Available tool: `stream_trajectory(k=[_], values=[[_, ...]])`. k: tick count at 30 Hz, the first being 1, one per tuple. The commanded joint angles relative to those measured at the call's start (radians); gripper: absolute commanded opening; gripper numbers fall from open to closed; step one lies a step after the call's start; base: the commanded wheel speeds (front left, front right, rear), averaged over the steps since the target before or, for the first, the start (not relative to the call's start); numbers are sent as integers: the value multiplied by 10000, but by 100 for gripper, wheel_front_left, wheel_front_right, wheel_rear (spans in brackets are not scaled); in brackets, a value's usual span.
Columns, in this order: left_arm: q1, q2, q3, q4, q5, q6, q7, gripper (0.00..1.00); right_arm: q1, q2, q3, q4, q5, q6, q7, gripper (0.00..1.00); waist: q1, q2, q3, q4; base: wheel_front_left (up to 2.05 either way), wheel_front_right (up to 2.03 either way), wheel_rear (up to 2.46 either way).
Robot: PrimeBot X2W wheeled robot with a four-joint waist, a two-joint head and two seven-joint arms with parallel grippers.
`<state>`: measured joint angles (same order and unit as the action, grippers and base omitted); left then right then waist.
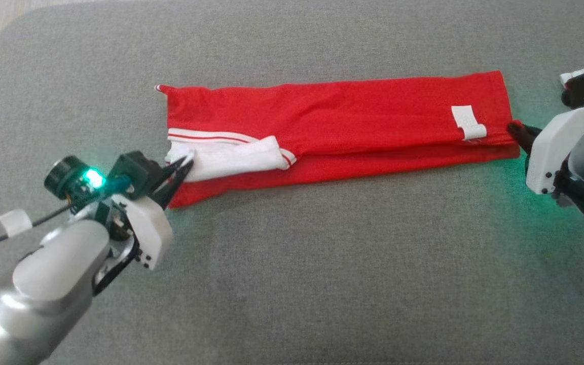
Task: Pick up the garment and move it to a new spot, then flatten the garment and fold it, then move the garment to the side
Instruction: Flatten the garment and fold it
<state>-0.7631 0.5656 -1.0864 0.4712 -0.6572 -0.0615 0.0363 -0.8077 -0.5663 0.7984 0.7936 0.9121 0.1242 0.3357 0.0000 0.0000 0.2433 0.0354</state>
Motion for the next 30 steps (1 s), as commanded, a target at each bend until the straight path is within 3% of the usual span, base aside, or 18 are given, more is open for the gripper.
stream_trajectory(k=[1, 2, 3, 4, 5, 14, 19, 24, 28, 30], values=[[-265, 393, 320, -195, 71, 37, 42, 0, 94, -283, 63, -219, 118, 65, 16, 0, 0, 0, 14, 1, 0, 0, 0], [-253, 383, 296, -184, 52, 30, 93, 0, 84, -297, 90, -221, 164, 65, 17, 0, 0, 0, 22, 3, 0, 0, 0], [-247, 372, 282, -168, 35, 33, 133, 0, 56, -301, 58, -182, 198, 65, -66, 15, 0, 0, 24, 2, 0, 0, 0], [-251, 360, 281, -159, 46, 66, 114, 39, 34, -267, -27, -82, 285, 65, -114, 100, 0, 0, 20, 1, 0, 0, 0], [-269, 339, 333, -153, 85, 163, -51, 100, 29, -193, -51, -29, 403, 65, -30, 100, 0, 0, 15, -2, 0, 0, 0], [-374, -152, 1305, 139, -329, 1033, -1588, 100, -382, 22, -482, -176, 878, 65, -832, 100, 0, 0, -323, -41, 0, 0, 0], [-305, -649, 2302, -1, -868, 1667, -2671, 100, -459, 387, -1330, -438, 1248, 65, -2877, 100, 0, 0, -686, 22, 0, 0, 0], [464, -1212, 3503, -632, -1142, 2239, -2967, 100, 24, 1020, -1666, -765, 891, 65, -5229, 100, 0, 0, -1092, 21, 0, 0, 0], [1677, -1679, 4931, -1642, -644, 2607, -2976, 100, 778, 1660, -2356, -965, 274, 65, -5931, 100, 0, 0, -1304, 10, 0, 0, 0], [2387, -1961, 5503, -2096, -240, 2638, -2978, 100, 1293, 2020, -3319, -1375, -445, 65, -5963, 100, 0, 0, -1354, -8, 0, 0, 0]])
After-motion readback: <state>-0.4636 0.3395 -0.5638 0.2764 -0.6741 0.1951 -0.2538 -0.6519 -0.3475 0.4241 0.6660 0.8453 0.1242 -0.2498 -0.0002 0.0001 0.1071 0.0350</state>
